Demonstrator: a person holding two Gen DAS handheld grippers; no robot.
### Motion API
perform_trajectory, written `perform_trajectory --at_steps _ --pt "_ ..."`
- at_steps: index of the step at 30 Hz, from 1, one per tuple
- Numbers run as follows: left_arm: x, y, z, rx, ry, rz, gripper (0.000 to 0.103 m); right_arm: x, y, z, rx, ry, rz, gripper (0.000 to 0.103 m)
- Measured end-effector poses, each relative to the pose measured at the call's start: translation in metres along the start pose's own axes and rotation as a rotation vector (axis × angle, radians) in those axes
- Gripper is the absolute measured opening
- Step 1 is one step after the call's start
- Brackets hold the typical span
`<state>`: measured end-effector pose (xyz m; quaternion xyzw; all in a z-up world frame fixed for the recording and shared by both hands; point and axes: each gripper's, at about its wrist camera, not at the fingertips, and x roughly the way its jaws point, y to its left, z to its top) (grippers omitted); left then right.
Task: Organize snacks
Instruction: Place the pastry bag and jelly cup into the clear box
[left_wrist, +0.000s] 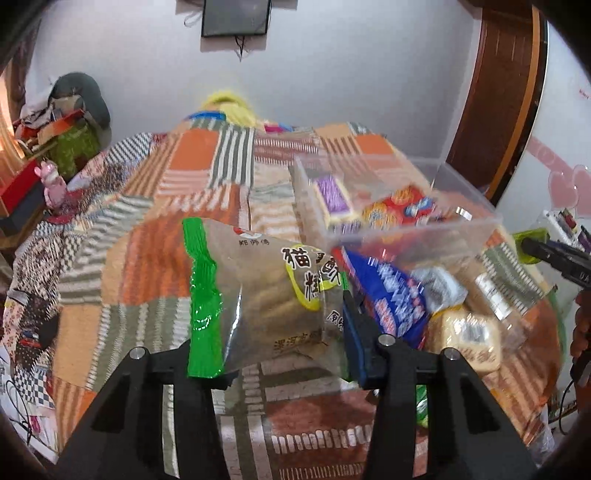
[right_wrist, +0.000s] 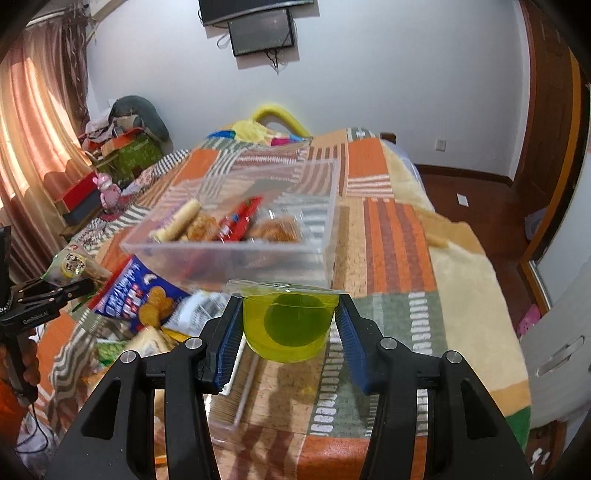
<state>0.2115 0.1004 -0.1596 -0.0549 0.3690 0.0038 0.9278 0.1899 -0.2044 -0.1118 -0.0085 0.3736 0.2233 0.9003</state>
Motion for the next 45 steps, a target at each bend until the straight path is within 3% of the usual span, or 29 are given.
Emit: perform_trajectory --at_steps 12,23,31,35,40,42,45 --pt "-0.014 -0.047 0.056 0.075 -0.108 -0.081 0.046 -0.002 0.013 0.031 -0.020 -0.093 -0.005 0.046" --pt "0.044 -0.084 0.084 0.088 -0.033 -0.158 0.046 0.043 0.008 0.049 -0.010 -0.050 -0.024 0.046" --pt "0.083 -0.102 0.093 0.109 0.029 -0.138 0.047 0.059 0.005 0.049 -0.003 -0.006 -0.023 0.046" --pt "0.094 -0.104 0.093 0.106 0.063 -0.102 0.058 0.060 0.007 0.049 -0.009 -0.002 -0.032 0.047" --pt "0.083 -0.100 0.092 0.086 0.033 -0.108 0.066 0.061 0.010 0.047 -0.027 0.016 -0.045 0.047" --pt "0.074 -0.098 0.092 0.090 0.018 -0.108 0.067 0.056 0.010 0.047 -0.042 0.005 -0.058 0.050" --pt "0.059 -0.094 0.092 0.098 -0.011 -0.095 0.071 0.042 0.009 0.048 -0.044 -0.028 -0.059 0.064"
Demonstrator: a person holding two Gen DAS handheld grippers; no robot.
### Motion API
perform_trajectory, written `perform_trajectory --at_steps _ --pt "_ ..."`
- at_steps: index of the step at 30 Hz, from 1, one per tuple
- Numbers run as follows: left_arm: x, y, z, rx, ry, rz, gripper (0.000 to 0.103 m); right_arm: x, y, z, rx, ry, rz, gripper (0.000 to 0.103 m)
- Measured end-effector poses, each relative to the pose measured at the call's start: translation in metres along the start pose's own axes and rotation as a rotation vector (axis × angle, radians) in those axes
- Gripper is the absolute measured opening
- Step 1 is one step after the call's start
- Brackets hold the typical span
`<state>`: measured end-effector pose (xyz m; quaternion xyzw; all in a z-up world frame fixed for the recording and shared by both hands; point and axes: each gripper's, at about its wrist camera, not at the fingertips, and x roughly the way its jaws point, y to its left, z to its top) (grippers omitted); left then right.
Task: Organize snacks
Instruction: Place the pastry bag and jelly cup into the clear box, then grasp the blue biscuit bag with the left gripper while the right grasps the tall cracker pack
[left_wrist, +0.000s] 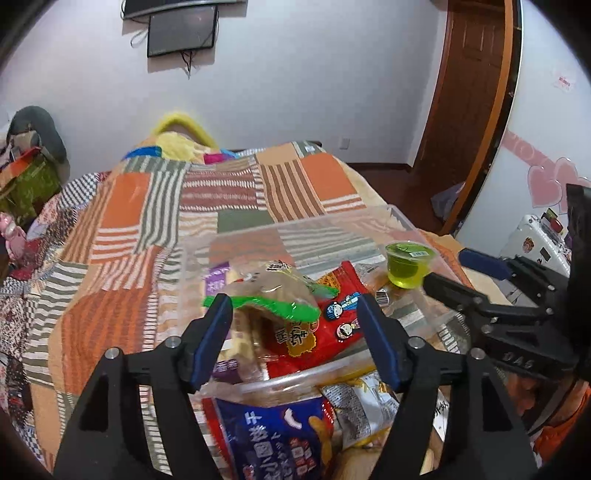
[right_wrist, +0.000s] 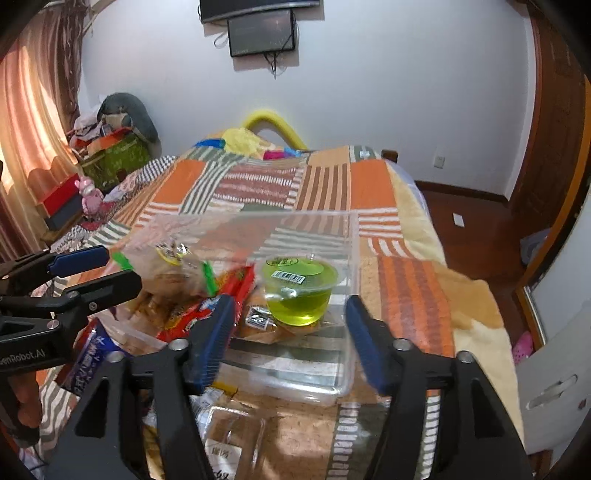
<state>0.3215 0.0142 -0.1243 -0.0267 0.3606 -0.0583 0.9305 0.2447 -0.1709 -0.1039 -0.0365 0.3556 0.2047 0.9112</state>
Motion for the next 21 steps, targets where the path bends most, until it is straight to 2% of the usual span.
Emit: perform_trajectory --at_steps 8,15,21 --pt "-0.034 0.013 -0.013 -0.001 -0.020 0.024 0.088 -0.036 -0.004 -0.003 -0.012 -0.044 0.016 0.070" --pt "-0.047 0.020 -0.041 0.021 0.034 0.045 0.090 -0.042 0.000 -0.020 -0.003 -0.016 0.046 0.075" --pt "-0.045 0.028 -0.071 0.000 0.096 0.028 0.091 -0.034 0.011 -0.046 -0.003 0.041 0.058 0.075"
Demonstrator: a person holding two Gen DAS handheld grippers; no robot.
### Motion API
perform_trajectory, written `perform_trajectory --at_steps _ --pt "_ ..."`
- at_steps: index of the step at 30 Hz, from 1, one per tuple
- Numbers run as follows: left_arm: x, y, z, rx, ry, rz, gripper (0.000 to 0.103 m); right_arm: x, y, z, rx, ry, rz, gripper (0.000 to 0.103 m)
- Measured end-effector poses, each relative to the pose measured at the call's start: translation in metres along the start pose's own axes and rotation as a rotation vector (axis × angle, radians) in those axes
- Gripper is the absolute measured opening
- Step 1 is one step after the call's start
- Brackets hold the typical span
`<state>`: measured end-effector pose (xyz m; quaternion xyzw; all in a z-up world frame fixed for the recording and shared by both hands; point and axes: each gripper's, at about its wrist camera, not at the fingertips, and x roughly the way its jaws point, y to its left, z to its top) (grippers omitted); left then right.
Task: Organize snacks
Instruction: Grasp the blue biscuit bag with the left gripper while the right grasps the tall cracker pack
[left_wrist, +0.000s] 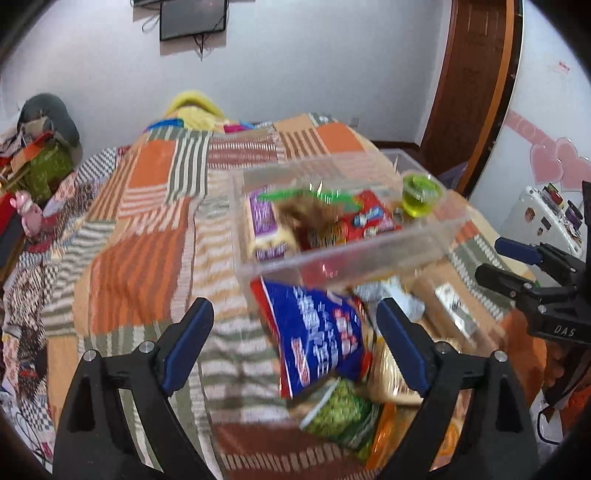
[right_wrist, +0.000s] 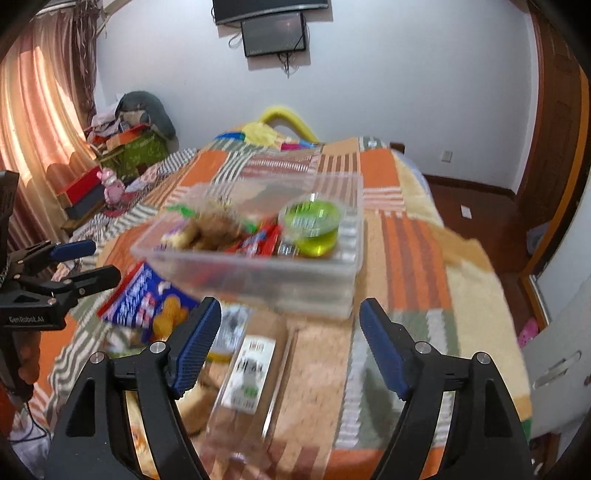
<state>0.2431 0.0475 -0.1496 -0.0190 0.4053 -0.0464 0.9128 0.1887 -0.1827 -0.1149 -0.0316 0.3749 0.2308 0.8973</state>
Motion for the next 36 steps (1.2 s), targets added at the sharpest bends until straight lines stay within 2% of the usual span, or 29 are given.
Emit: perform_trajectory --at_steps 7,15,18,20,22,23,25,29,36 --pt "0.021 0.002 -0.013 -0.039 0.047 -0.031 0.091 0.019 0.011 -0.018 -0.020 0.081 0.005 0.075" --pt "0.049 -0.007 -0.019 -0.034 0.088 -0.052 0.089 0.043 0.012 -0.025 -0.009 0.155 0.021 0.074" --pt "0.060 -0.011 -0.020 -0.030 0.109 -0.065 0.082 0.047 0.011 -0.027 0.006 0.164 0.036 0.068" --pt "0.064 -0.013 -0.021 -0.034 0.121 -0.079 0.076 0.050 0.008 -0.028 0.028 0.174 0.060 0.060" --pt "0.066 -0.014 -0.022 -0.042 0.112 -0.074 0.075 0.051 0.008 -0.030 0.041 0.179 0.081 0.053" --pt "0.065 -0.014 -0.023 -0.042 0.106 -0.076 0.073 0.051 0.010 -0.030 0.032 0.177 0.080 0.046" --pt "0.062 -0.016 -0.024 -0.025 0.095 -0.066 0.069 0.051 0.013 -0.031 0.015 0.180 0.089 0.040" --pt "0.051 -0.021 -0.026 0.026 0.066 -0.036 0.061 0.047 0.015 -0.035 -0.002 0.167 0.076 0.036" --pt "0.029 -0.018 -0.028 0.025 0.036 -0.012 0.059 0.036 0.008 -0.040 0.009 0.154 0.080 0.034"
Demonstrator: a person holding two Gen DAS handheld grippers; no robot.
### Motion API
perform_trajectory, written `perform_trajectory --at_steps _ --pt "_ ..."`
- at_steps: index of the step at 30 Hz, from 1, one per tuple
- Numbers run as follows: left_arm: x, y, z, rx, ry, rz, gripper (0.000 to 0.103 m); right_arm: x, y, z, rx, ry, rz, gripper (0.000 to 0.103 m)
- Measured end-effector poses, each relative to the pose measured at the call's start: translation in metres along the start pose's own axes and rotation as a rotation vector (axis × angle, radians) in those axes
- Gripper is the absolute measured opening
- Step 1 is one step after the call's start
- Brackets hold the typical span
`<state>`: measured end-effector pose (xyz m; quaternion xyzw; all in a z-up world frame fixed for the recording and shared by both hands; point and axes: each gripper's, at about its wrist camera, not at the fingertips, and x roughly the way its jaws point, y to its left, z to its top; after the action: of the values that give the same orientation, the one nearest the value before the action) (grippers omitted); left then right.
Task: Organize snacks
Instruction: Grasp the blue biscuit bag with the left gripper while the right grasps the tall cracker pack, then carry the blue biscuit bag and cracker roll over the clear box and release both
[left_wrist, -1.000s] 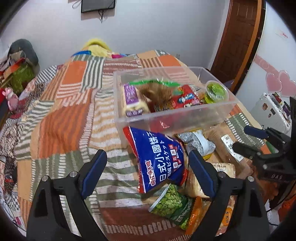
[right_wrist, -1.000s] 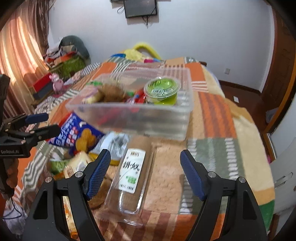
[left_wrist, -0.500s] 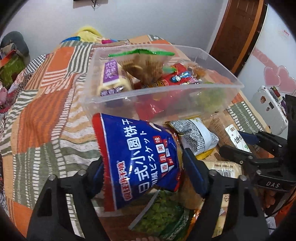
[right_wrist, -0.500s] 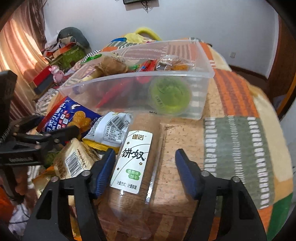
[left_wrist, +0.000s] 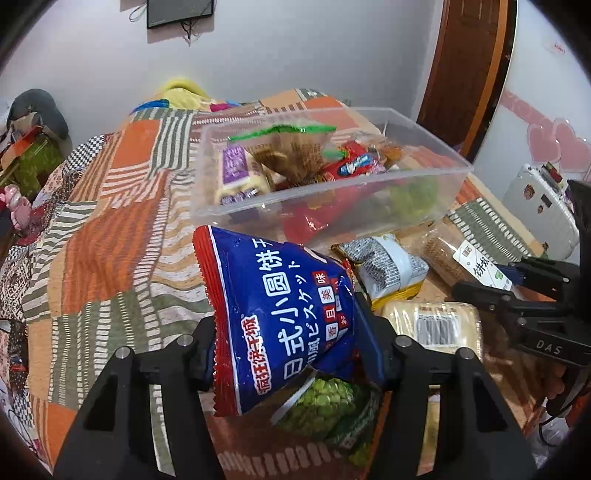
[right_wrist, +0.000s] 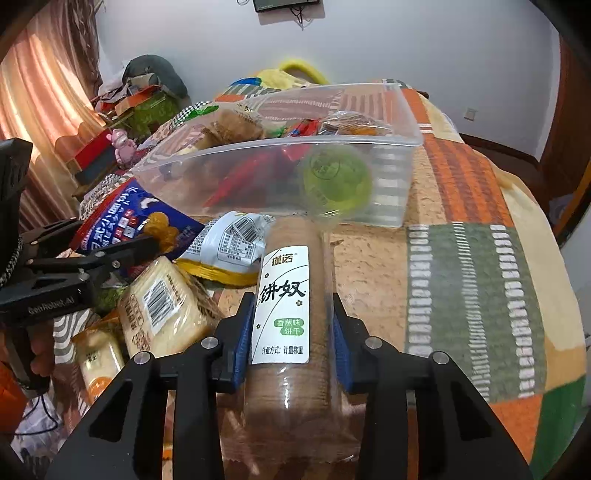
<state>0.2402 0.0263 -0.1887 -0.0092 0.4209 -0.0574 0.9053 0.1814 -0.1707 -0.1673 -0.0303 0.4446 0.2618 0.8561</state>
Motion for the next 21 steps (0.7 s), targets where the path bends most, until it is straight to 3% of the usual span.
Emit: perform_trajectory --at_steps 11,21 --pt "-0.046 -0.003 0.024 -0.011 -0.101 -0.039 0.059 -0.033 -0.003 0.008 0.009 -0.084 -0.006 0.034" --pt "-0.033 -0.008 0.060 -0.029 -0.118 -0.063 0.059 -0.055 -0.011 0.043 0.031 -0.193 -0.016 0.034"
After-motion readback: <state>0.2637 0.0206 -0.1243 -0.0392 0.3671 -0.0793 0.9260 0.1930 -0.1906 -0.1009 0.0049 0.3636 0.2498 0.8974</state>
